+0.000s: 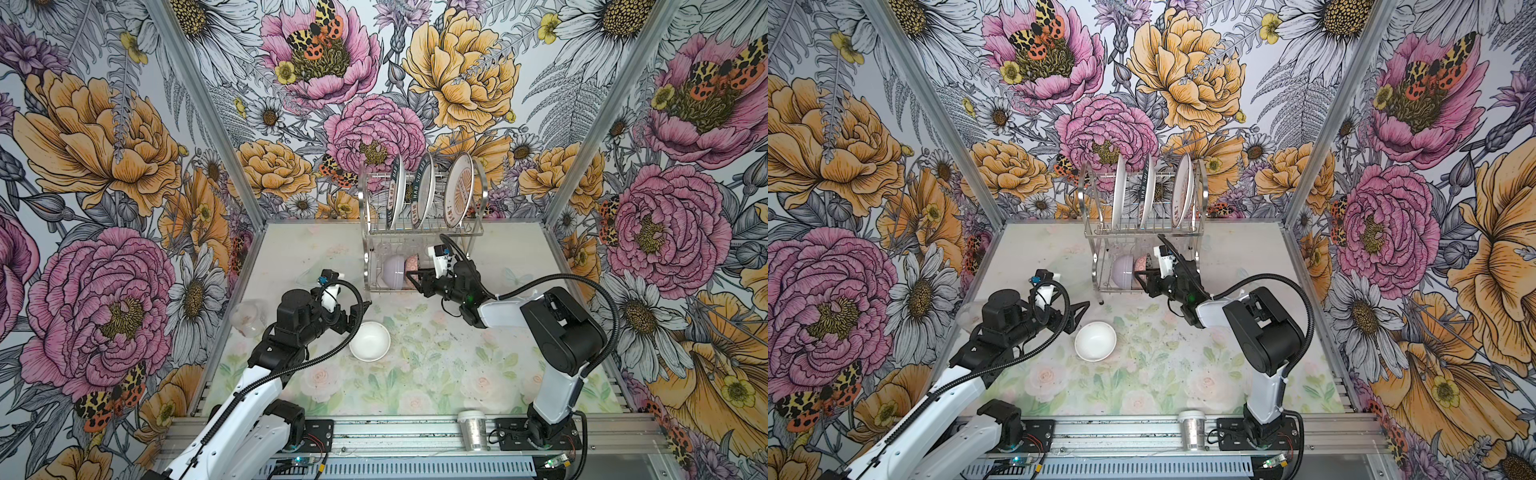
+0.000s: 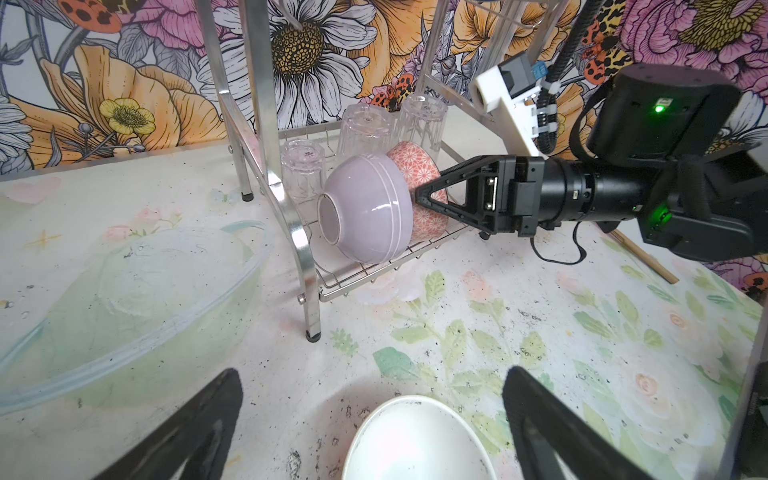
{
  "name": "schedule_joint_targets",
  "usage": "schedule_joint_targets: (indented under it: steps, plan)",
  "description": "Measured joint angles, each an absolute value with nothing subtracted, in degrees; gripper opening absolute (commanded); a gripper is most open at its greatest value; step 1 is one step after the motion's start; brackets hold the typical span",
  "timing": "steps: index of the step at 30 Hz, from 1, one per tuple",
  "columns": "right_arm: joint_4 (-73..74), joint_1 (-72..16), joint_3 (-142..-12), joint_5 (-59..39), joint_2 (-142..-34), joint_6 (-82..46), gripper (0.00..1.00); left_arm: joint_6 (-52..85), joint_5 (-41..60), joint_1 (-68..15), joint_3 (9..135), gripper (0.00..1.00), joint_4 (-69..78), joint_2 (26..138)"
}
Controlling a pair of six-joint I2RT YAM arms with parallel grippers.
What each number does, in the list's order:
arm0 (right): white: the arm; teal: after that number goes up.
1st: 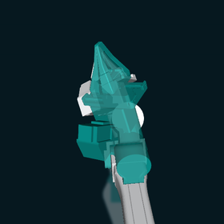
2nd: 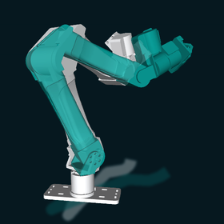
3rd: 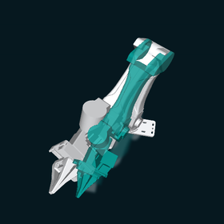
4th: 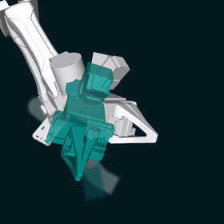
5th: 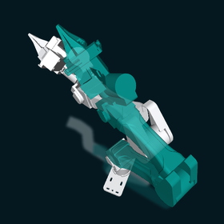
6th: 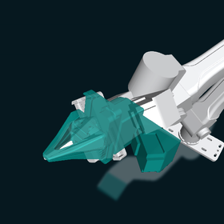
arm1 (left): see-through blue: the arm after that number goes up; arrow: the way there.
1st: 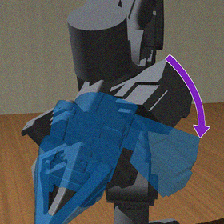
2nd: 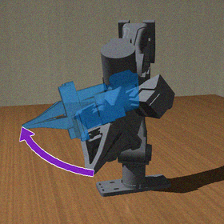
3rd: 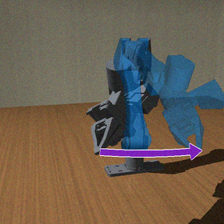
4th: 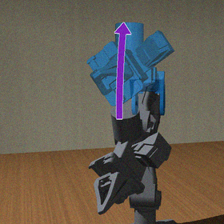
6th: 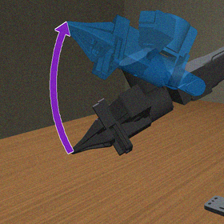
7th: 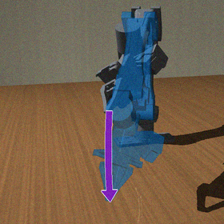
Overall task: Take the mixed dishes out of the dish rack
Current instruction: 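Move the right gripper back to the rack toward the pink patterned bowl, then close the right gripper on the rim of the pink patterned bowl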
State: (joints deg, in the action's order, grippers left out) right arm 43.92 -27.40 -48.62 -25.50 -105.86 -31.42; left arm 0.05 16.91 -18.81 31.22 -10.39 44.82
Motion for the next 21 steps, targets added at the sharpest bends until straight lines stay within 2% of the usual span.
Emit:
schedule_joint_targets:
  steps: [15, 21]
  plan:
    - [49.21, -26.87, -49.41, -28.34, -108.14, -36.29, 0.15, 0.05, 15.35, -18.81, 31.16, 0.99, -10.46, 44.88]
    - [51.24, -26.37, -49.30, -29.45, -109.03, -39.18, 0.10, 0.05, 14.79, -18.81, 31.16, 0.99, -10.57, 44.86]
